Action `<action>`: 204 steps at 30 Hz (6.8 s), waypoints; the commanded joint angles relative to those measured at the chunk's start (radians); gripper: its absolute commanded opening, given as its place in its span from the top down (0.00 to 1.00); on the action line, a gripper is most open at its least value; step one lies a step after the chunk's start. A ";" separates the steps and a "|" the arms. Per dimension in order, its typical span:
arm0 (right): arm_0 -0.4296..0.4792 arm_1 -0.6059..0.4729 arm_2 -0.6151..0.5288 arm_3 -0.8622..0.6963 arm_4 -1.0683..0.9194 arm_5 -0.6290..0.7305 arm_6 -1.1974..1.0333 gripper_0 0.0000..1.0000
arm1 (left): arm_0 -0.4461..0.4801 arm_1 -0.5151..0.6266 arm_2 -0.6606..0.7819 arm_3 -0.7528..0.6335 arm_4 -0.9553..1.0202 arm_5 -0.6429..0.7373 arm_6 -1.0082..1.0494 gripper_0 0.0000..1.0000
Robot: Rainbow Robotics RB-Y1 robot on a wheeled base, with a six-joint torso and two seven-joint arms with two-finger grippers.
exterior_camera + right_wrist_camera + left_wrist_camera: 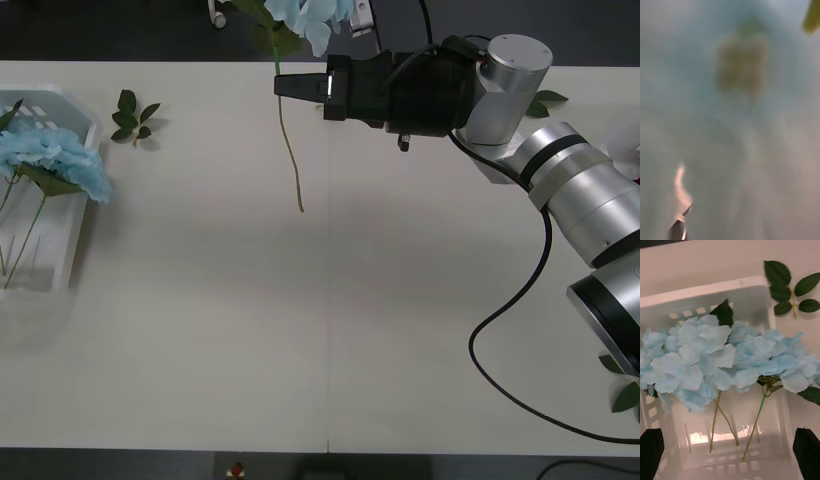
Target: Put the red flowers into the right box and the blue flowers into the left box
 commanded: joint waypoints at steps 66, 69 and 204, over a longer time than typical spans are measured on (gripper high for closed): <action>-0.042 0.005 -0.038 -0.017 -0.066 0.035 -0.034 1.00 | 0.037 -0.536 -0.510 -0.153 1.105 -0.146 -0.304 1.00; -0.042 0.004 -0.040 -0.017 -0.072 0.033 -0.034 1.00 | 0.037 -0.539 -0.510 -0.159 1.105 -0.151 -0.301 1.00; -0.044 -0.734 0.491 -0.711 -0.066 -0.130 0.180 0.10 | 0.195 -0.039 -0.067 0.015 -0.229 -0.049 0.058 0.00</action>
